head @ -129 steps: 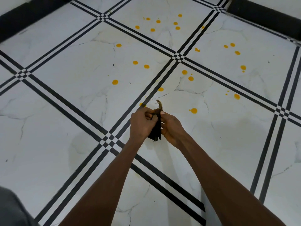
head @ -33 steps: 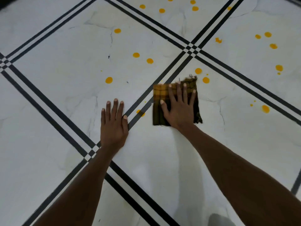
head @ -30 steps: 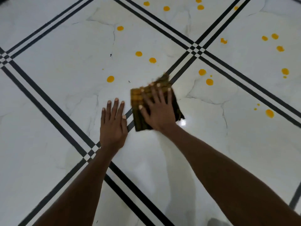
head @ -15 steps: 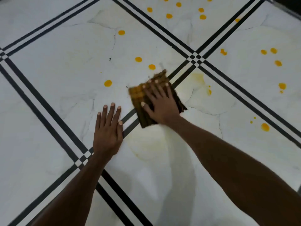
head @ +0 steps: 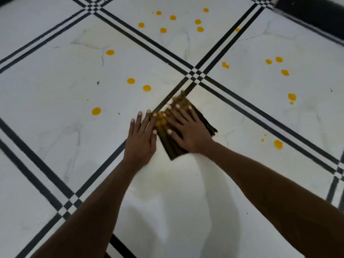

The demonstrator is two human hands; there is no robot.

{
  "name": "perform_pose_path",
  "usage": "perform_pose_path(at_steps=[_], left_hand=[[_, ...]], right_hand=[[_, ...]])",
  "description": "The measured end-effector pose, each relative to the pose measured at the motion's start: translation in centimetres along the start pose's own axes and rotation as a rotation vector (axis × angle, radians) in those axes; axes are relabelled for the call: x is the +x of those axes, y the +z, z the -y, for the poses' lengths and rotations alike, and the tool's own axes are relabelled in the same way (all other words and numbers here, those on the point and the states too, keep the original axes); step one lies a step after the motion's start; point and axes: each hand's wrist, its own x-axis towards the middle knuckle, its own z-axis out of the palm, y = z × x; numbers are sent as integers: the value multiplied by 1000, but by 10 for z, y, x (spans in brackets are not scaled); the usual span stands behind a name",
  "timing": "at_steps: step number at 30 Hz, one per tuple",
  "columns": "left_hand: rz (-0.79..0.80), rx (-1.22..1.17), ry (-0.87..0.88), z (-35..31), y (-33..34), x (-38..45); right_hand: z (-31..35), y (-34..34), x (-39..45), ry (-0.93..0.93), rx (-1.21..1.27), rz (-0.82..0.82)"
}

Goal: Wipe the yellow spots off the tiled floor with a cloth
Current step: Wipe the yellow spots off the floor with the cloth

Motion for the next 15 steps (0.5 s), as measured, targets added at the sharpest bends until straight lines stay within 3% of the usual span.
perform_pose_path(at_steps=[3, 6, 9, 11, 15], left_hand=[[24, 40, -15, -3, -1, 0], [57, 51, -17, -3, -4, 0], [42, 67, -39, -5, 0, 2], [13, 60, -54, -8, 3, 5], [-16, -45, -22, -10, 3, 26]], right_hand=[[-48, -10, -49, 46, 6, 32], [-104, -13, -36, 401, 41, 6], [-101, -12, 19, 584, 82, -49], [-78, -3, 51, 545, 54, -83], [-18, 5, 41, 177, 68, -71]])
